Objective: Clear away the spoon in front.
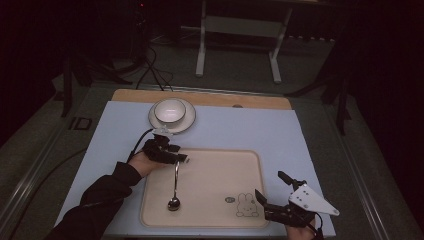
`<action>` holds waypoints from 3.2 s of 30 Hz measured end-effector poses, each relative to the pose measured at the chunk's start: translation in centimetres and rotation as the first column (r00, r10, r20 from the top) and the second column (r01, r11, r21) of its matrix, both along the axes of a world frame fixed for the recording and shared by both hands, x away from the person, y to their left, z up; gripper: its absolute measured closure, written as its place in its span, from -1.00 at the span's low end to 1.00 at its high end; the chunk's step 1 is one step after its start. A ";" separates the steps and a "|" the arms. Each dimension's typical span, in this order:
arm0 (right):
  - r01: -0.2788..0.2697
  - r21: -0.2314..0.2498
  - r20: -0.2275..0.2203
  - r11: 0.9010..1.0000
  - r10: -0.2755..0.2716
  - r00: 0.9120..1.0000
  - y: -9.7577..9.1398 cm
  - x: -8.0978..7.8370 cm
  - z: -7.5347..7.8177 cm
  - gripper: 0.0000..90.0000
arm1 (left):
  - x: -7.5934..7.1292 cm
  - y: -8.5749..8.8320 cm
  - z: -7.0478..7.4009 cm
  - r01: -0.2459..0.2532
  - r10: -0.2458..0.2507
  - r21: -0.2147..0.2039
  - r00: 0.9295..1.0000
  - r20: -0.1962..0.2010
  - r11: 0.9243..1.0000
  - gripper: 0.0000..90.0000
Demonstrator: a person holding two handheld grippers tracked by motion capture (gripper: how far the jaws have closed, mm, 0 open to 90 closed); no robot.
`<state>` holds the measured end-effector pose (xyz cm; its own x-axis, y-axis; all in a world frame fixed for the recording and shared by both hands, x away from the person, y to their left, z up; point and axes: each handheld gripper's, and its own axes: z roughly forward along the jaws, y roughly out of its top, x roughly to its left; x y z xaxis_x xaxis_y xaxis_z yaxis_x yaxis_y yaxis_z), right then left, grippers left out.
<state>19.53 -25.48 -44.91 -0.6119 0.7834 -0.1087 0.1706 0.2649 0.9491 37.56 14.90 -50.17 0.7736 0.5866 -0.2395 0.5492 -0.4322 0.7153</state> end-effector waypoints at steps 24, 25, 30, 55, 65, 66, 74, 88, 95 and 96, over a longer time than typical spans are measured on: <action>0.011 -0.004 -0.005 1.000 -0.011 1.000 -0.2 0.1 -0.1 -0.74 | -3.2 0.6 2.9 -0.013 0.020 -0.141 0.999 0.050 0.990 -0.96; 0.012 -0.002 -0.007 1.000 -0.012 1.000 -0.2 0.1 -0.1 -0.74 | -3.3 0.5 3.0 -0.013 0.021 -0.140 0.998 0.057 0.990 -0.96; 0.013 -0.004 -0.008 1.000 -0.013 1.000 -0.1 0.1 0.0 -0.74 | -4.3 0.5 3.8 -0.006 0.016 -0.123 0.996 0.086 0.992 -0.96; 0.015 -0.010 -0.004 1.000 -0.015 1.000 0.1 0.0 0.0 -0.74 | -10.7 1.8 5.6 0.067 -0.034 -0.165 0.980 0.196 0.984 -0.97; 0.014 -0.017 -0.006 1.000 -0.014 1.000 0.1 0.0 0.0 -0.74 | -11.5 2.5 3.9 0.074 -0.041 -0.177 0.982 0.182 0.981 -0.97; 0.014 -0.019 -0.006 1.000 -0.014 1.000 0.1 0.0 -0.1 -0.74 | -11.5 2.6 3.6 0.073 -0.039 -0.177 0.981 0.188 0.982 -0.97; 0.010 -0.022 -0.014 1.000 -0.011 1.000 0.2 0.1 -0.2 -0.74 | -11.4 3.1 1.7 0.043 -0.009 -0.161 0.979 0.202 0.986 -0.97; 0.005 -0.018 -0.037 1.000 -0.006 0.999 0.0 0.4 -0.4 -0.74 | -11.4 3.0 0.7 0.040 -0.003 -0.170 0.978 0.211 0.985 -0.97; 0.006 -0.022 -0.045 1.000 -0.007 0.999 0.1 0.5 -0.5 -0.74 | -11.4 3.1 0.6 0.034 0.011 -0.204 0.976 0.217 0.978 -0.97; 0.006 -0.022 -0.046 1.000 -0.007 0.999 0.1 0.5 -0.5 -0.74 | -11.4 3.1 0.6 0.033 0.014 -0.206 0.976 0.219 0.978 -0.97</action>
<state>20.04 -25.40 -45.40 -0.6113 0.7854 -0.0975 0.2156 0.2838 0.9343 26.18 18.00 -49.54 0.8258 0.5344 -0.1802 0.3668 -0.2661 0.8914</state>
